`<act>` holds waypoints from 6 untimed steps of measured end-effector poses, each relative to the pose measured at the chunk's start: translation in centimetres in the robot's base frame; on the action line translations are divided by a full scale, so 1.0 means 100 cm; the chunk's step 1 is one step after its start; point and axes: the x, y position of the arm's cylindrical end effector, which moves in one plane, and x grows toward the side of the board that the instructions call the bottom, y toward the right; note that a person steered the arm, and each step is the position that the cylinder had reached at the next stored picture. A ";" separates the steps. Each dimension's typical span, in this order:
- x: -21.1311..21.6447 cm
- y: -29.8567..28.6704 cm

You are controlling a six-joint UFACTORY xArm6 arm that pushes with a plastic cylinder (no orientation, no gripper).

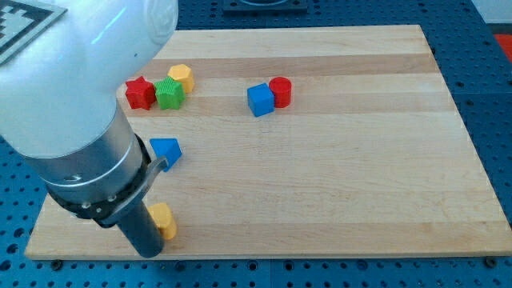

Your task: Move the yellow heart to the right and up

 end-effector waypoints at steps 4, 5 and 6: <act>-0.029 -0.036; -0.030 -0.030; -0.030 -0.026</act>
